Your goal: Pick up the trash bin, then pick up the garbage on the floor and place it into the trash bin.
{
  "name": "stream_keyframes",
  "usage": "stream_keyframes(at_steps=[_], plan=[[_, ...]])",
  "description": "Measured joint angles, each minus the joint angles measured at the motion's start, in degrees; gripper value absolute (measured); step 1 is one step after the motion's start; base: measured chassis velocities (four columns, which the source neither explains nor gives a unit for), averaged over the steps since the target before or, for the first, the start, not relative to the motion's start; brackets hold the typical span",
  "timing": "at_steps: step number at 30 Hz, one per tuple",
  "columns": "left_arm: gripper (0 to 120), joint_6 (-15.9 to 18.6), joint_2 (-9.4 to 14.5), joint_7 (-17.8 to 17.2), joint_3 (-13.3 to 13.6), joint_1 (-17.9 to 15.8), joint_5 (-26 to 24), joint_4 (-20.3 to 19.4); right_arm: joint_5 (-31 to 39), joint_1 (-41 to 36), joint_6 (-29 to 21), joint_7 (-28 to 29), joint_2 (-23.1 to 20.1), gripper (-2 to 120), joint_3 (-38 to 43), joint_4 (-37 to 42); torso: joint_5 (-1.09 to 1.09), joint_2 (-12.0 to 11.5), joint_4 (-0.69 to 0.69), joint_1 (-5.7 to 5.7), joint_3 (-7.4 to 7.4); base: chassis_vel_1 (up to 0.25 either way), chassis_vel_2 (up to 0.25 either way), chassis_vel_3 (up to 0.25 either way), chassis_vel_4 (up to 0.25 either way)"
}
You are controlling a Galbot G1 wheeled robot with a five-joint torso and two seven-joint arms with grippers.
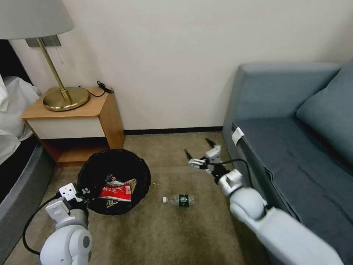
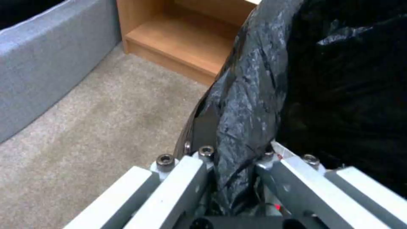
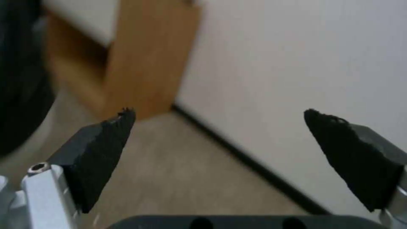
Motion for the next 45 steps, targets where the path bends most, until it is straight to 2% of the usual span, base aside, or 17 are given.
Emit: stream_keyframes(at_steps=[3,4,6,8,9,12,14,15,18,19,22,24,28,31,45], plan=[[2,-0.4,0.0,0.1,-0.2,0.1,0.0,0.0,4.3,9.2,2.8,-10.3,0.7,100,-11.3,-9.2,0.01,0.0,-0.02,0.0,0.0,0.0,0.0,0.0,0.0],[2,-0.4,0.0,0.1,-0.2,0.1,0.0,0.0,4.3,9.2,2.8,-10.3,0.7,100,-11.3,-9.2,0.01,0.0,-0.02,0.0,0.0,0.0,0.0,0.0,0.0],[2,-0.6,0.0,0.2,-0.2,0.1,-0.1,0.2,5.4,14.9,5.2,-17.0,2.6,100,-17.1,-15.9,0.04,0.0,-0.02,0.0,0.01,0.0,0.0,0.0,0.0],[2,-0.8,0.0,0.2,-0.3,0.2,-0.1,0.5,6.7,20.4,5.5,-24.5,4.7,100,-22.2,-23.1,-0.03,0.0,0.01,0.0,-0.01,0.0,0.0,0.0,0.0],[2,-0.8,0.0,0.2,-0.3,0.2,-0.1,0.5,6.7,20.4,5.5,-24.5,4.7,100,-22.2,-23.1,-0.03,0.0,0.01,0.0,-0.01,0.0,0.0,0.0,0.0],[2,-0.9,0.0,0.2,-0.3,0.1,0.0,0.8,8.3,24.3,6.2,-35.2,7.9,100,-27.5,-32.3,0.03,0.0,-0.02,0.0,0.0,0.0,0.0,0.0,0.0],[2,-1.0,0.0,0.2,-0.3,0.0,0.0,1.1,9.7,25.6,6.9,-41.6,10.7,100,-30.2,-38.4,-0.02,0.0,-0.02,0.0,0.0,0.0,0.0,0.0,0.0],[2,-1.0,0.0,0.2,-0.3,0.0,0.0,1.1,9.7,25.6,6.9,-41.6,10.7,100,-30.2,-38.4,-0.02,0.0,-0.02,0.0,0.0,0.0,0.0,0.0,0.0],[2,-1.1,0.0,0.2,-0.4,-0.2,0.0,1.6,10.4,26.3,6.5,-49.1,13.6,100,-32.6,-43.5,0.02,0.0,0.0,0.0,0.0,0.0,0.0,0.0,0.0],[2,-1.1,0.0,0.2,-0.4,-0.2,0.0,1.6,10.4,26.3,6.5,-49.1,13.6,100,-32.6,-43.5,0.02,0.0,0.0,0.0,0.0,0.0,0.0,0.0,0.0],[2,-1.1,0.0,0.2,-0.4,-0.3,0.1,1.9,10.4,26.5,4.9,-54.1,14.7,100,-33.9,-45.2,0.0,0.0,-0.01,0.0,0.0,0.0,0.0,0.0,0.0],[2,-1.2,0.0,0.2,-0.3,-0.4,0.1,2.0,10.4,26.5,4.5,-54.9,15.1,100,-34.4,-45.6,0.0,0.0,-0.02,0.0,0.0,0.0,0.0,0.0,0.0],[2,-1.5,0.0,0.2,0.0,-0.3,0.5,2.2,9.2,25.4,5.6,-54.7,21.2,100,-35.3,-52.2,0.02,0.0,0.0,0.0,-0.01,0.0,0.0,0.0,0.0],[2,-1.6,0.0,0.2,-0.1,0.0,0.5,2.1,8.4,24.8,6.1,-54.3,23.3,100,-35.2,-55.4,0.0,0.0,0.0,0.0,-0.01,0.0,0.0,0.0,0.0],[2,-2.4,0.0,0.3,-0.5,0.5,0.5,1.9,5.1,22.5,7.9,-52.8,27.8,100,-33.4,-64.1,0.0,0.0,-0.01,0.0,-0.01,0.0,0.0,0.0,0.0]])
